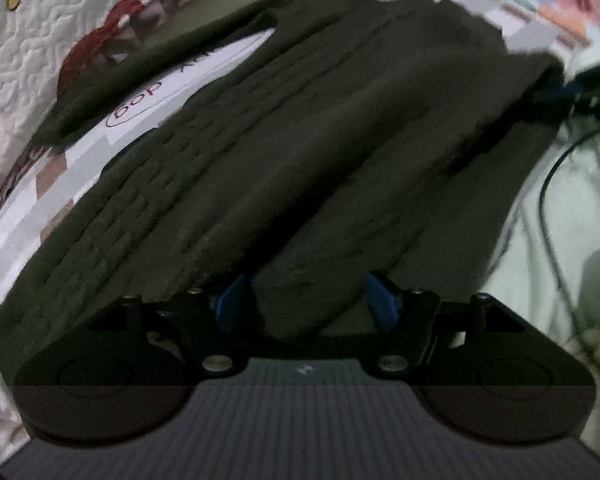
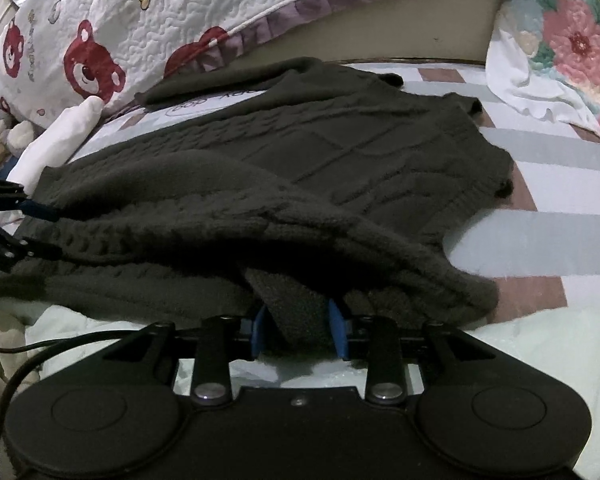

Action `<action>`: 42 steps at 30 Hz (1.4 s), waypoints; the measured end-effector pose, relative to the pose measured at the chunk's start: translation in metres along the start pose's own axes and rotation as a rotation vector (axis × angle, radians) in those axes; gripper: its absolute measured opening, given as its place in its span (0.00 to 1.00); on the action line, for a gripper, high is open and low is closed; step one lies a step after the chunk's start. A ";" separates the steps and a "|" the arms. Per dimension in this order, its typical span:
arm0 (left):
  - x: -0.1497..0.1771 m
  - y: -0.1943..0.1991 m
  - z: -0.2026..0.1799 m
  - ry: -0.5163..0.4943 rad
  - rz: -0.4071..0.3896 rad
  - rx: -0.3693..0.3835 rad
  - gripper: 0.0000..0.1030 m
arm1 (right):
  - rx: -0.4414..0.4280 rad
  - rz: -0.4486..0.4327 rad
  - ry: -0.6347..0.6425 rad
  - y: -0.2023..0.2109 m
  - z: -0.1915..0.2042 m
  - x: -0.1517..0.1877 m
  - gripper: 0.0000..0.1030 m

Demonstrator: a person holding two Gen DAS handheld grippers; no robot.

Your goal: Fold clothes

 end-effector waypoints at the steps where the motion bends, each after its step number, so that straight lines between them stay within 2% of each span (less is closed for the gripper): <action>1: 0.001 -0.005 0.000 0.007 0.015 0.023 0.64 | -0.001 -0.002 0.001 0.000 0.000 -0.001 0.36; 2: 0.002 -0.011 -0.001 0.017 0.032 0.040 0.62 | -0.005 -0.003 -0.002 0.000 0.000 -0.001 0.36; 5: 0.002 -0.016 0.002 -0.009 0.085 0.013 0.38 | -0.013 -0.005 -0.011 -0.001 -0.001 -0.002 0.36; 6: -0.003 -0.012 0.004 -0.017 0.086 0.006 0.13 | -0.015 -0.005 -0.014 -0.001 -0.001 -0.002 0.36; 7: -0.009 -0.007 0.006 -0.024 0.085 0.000 0.10 | -0.016 -0.004 -0.017 -0.001 -0.001 -0.001 0.36; 10: -0.029 0.012 0.016 -0.026 0.067 -0.015 0.09 | -0.033 0.008 -0.044 -0.001 -0.003 -0.001 0.36; 15: -0.064 0.055 0.053 0.097 -0.015 -0.036 0.09 | -0.174 0.039 -0.192 0.008 -0.015 -0.016 0.37; 18: -0.077 0.064 0.078 0.158 0.004 -0.047 0.09 | -0.218 0.034 -0.212 0.007 -0.025 -0.032 0.37; 20: -0.084 0.069 0.086 0.171 0.058 -0.029 0.09 | -0.228 0.064 -0.208 -0.002 -0.033 -0.042 0.37; 24: -0.110 0.077 0.078 0.197 0.087 0.030 0.08 | -0.311 0.125 -0.237 -0.012 -0.042 -0.091 0.40; 26: -0.118 0.082 0.073 0.191 0.100 0.048 0.08 | -0.348 0.141 -0.154 -0.012 -0.031 -0.127 0.40; 28: -0.122 0.084 0.070 0.217 0.143 0.069 0.09 | -0.370 0.166 0.023 -0.010 -0.004 -0.168 0.40; 31: -0.121 0.095 0.061 0.238 0.240 0.046 0.09 | -0.392 0.190 0.276 -0.004 0.042 -0.225 0.40; 33: -0.126 0.110 0.048 0.192 0.334 0.008 0.08 | -0.400 0.187 0.350 0.001 0.075 -0.256 0.40; 35: -0.138 0.133 0.031 0.151 0.295 0.002 0.08 | -0.426 0.153 0.356 0.006 0.104 -0.280 0.40; 37: -0.142 0.154 0.017 0.158 0.234 0.032 0.08 | -0.466 0.059 0.314 0.011 0.129 -0.296 0.40; 40: -0.136 0.160 0.022 0.220 0.171 0.046 0.08 | -0.408 -0.177 0.279 0.012 0.146 -0.301 0.40; 42: -0.128 0.148 0.035 0.282 0.113 0.058 0.07 | -0.310 -0.262 0.353 0.010 0.142 -0.289 0.40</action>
Point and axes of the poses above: each gripper's, at about its wrist camera, not at the fingertips, and y roughly against the way its jaws point, z to its left, x to its underside, the point moved 10 cm from there along -y, roughly the way its jaws point, and after that the axes turned 15 degrees about x, right-handed, at the moved point
